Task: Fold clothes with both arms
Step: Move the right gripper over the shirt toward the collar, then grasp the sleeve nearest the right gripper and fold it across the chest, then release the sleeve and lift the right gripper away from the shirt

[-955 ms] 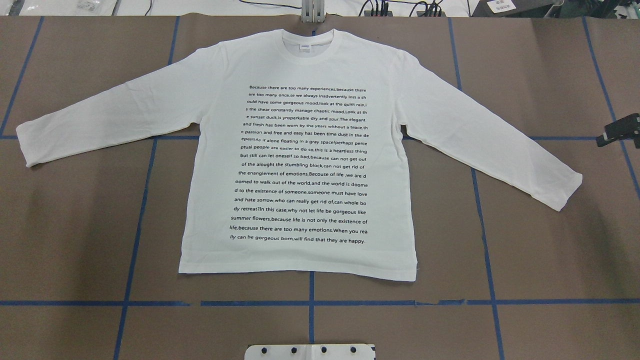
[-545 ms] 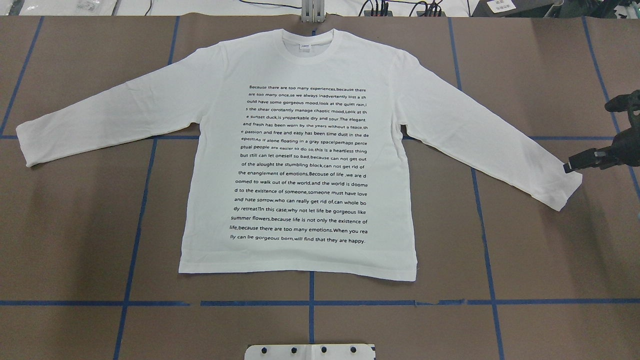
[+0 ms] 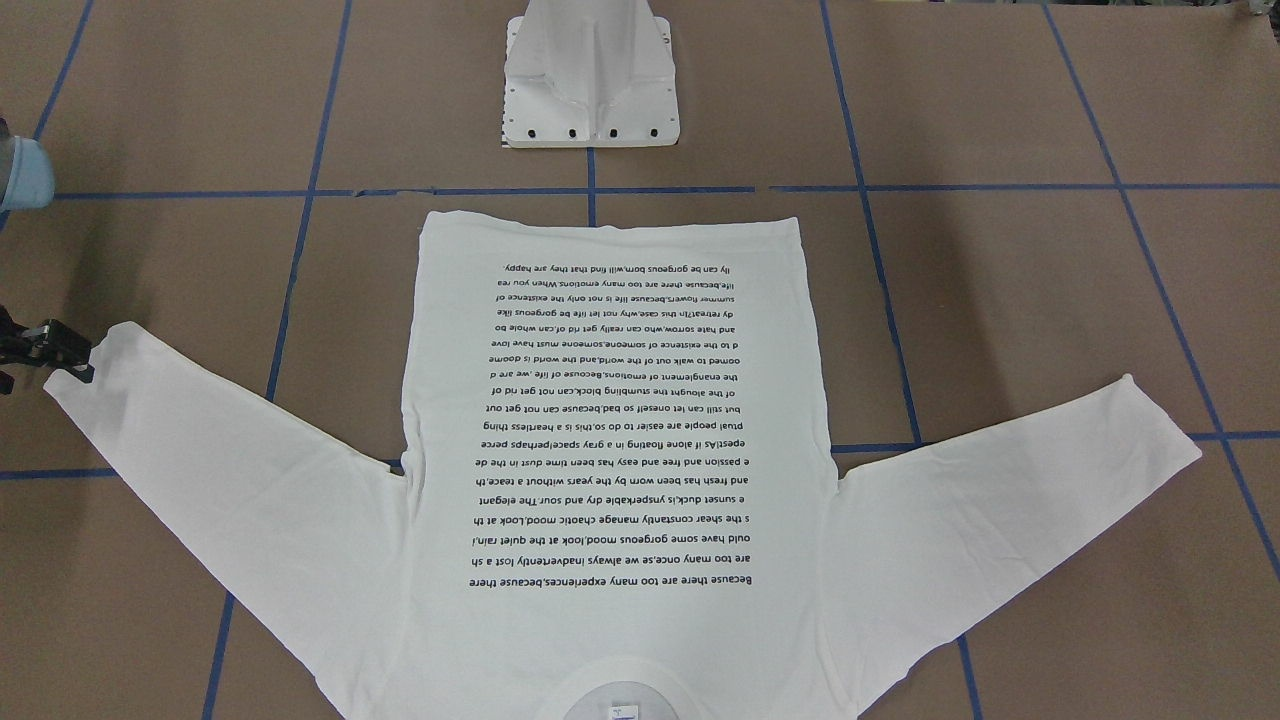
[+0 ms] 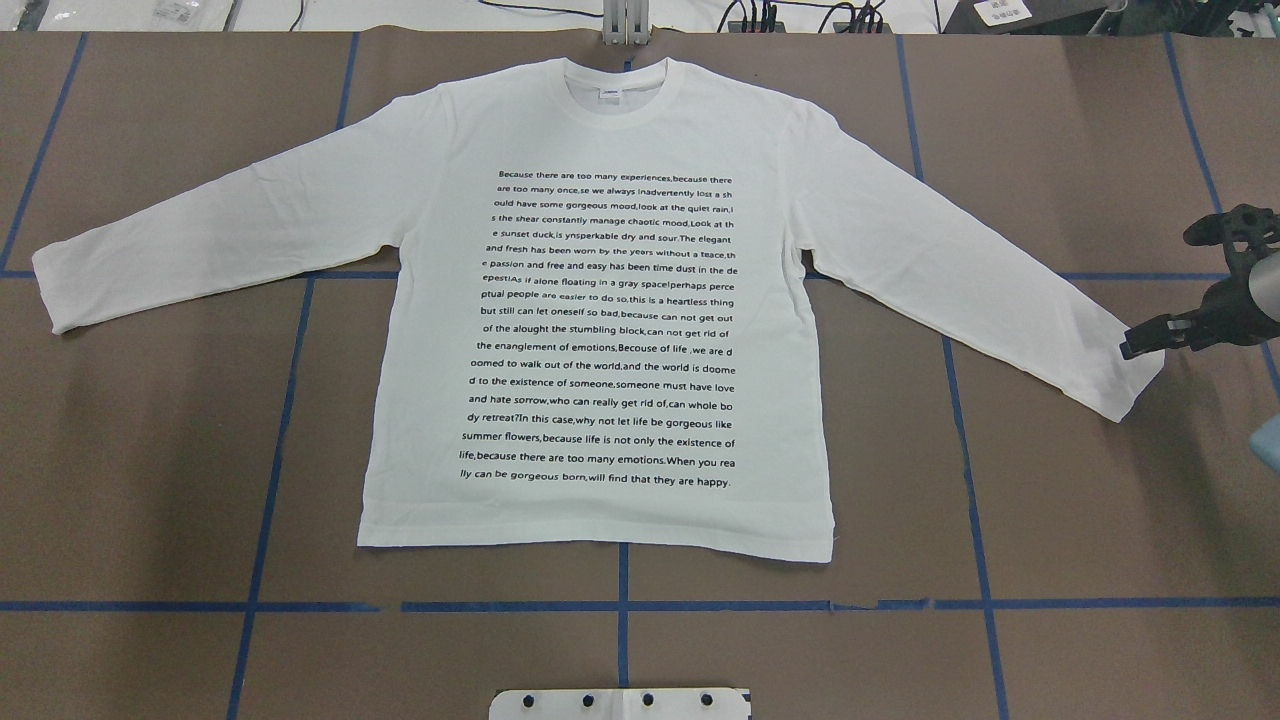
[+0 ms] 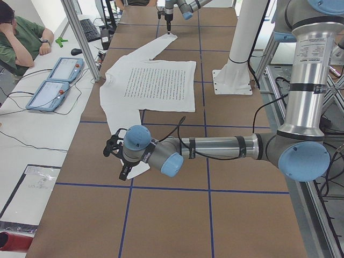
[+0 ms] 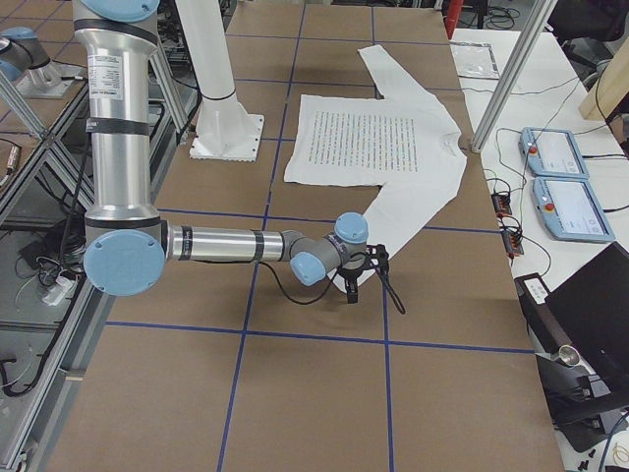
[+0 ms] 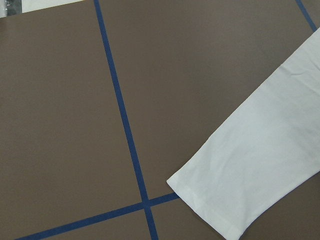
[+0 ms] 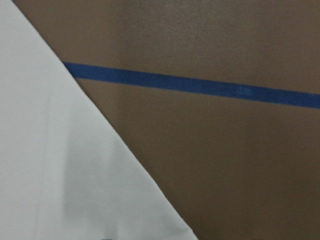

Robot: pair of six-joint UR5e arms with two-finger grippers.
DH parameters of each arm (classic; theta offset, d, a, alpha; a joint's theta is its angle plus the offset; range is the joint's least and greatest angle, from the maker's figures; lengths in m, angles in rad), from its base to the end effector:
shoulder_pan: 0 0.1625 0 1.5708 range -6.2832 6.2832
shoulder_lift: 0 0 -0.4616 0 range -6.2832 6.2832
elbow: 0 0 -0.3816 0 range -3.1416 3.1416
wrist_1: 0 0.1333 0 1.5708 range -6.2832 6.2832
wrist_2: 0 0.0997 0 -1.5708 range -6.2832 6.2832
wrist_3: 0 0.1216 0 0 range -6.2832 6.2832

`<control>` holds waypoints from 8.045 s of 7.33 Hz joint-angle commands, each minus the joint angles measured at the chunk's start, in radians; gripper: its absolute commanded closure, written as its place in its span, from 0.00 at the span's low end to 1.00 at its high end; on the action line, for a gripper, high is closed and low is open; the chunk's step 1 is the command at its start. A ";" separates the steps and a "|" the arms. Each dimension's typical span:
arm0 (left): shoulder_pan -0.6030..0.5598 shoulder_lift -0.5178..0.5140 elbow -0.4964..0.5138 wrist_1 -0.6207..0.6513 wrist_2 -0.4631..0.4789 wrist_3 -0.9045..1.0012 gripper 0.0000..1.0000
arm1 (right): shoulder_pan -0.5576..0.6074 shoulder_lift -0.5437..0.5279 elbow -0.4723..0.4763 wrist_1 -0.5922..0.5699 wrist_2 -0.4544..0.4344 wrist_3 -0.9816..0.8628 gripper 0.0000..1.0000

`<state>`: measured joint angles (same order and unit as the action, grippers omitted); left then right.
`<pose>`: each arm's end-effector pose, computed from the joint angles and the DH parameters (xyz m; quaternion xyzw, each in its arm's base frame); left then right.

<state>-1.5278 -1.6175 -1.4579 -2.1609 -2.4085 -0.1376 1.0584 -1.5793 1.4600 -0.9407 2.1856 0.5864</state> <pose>-0.0201 -0.5307 0.6694 0.2002 0.4126 0.0635 0.8864 -0.1952 -0.4759 0.7074 0.0525 -0.3754 -0.0423 0.9244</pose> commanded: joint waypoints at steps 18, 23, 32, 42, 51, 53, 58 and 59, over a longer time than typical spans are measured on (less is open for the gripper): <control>-0.003 0.014 0.010 -0.007 0.003 0.000 0.01 | -0.113 1.116 -0.354 -0.073 0.079 0.573 1.00; -0.002 0.018 0.013 -0.007 0.005 -0.016 0.01 | -0.388 1.226 -0.547 -0.128 -0.258 0.481 1.00; 0.000 -0.002 0.066 -0.020 0.005 -0.031 0.01 | -0.471 1.377 -0.757 0.138 -0.609 0.477 0.00; 0.362 -0.134 0.355 -0.336 0.301 -0.675 0.02 | -0.177 1.065 -0.054 -0.951 -0.087 0.288 0.00; 0.391 -0.131 0.379 -0.370 0.319 -0.680 0.06 | -0.152 0.937 0.085 -0.949 -0.046 0.270 0.00; 0.391 -0.131 0.383 -0.372 0.319 -0.680 0.13 | -0.152 0.935 0.097 -0.949 -0.047 0.270 0.00; 0.391 -0.131 0.355 -0.375 0.319 -0.691 0.92 | -0.150 0.917 0.126 -0.948 -0.047 0.271 0.00; 0.391 -0.131 0.347 -0.375 0.318 -0.694 1.00 | -0.150 0.915 0.126 -0.946 -0.047 0.271 0.00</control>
<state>-1.1363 -1.7487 -1.0999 -2.5349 -2.0897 -0.8275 0.9075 -0.6606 1.5852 -1.8885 2.1384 0.8574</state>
